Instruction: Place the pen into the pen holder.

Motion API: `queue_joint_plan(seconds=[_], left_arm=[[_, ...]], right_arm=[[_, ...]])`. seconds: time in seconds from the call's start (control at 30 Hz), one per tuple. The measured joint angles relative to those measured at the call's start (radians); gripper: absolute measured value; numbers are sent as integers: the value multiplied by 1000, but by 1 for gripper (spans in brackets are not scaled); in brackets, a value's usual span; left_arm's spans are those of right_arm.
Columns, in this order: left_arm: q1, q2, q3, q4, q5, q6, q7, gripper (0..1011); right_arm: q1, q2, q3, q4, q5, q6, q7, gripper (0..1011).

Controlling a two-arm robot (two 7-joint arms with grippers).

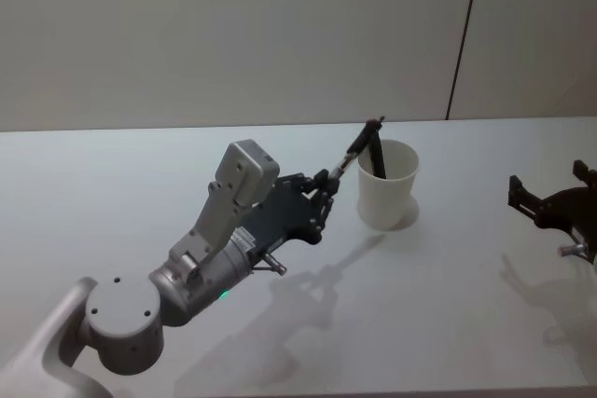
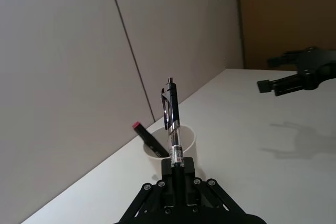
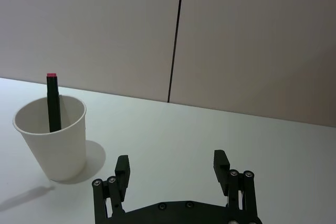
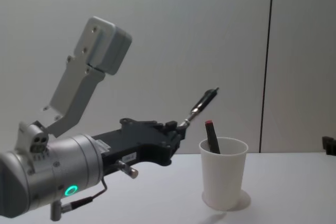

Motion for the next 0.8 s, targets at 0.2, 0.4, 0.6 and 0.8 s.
queue_joint_plan(seconds=[0.2,0.4,0.6,0.8], left_arm=[[-22,-10,4,30,-5,-25,-75,131],[-45,-23,10,60,-5,-45,-138,131],[-66,-36,17,89,-5,-60,-189,131],[-88,-50,24,121,-4,-75,-237,131]], right_arm=[[0,0,0,0,0,0,0,1002],[0,0,0,0,0,0,0,1002],[0,0,0,0,0,0,0,1002],[0,0,0,0,0,0,0,1002]])
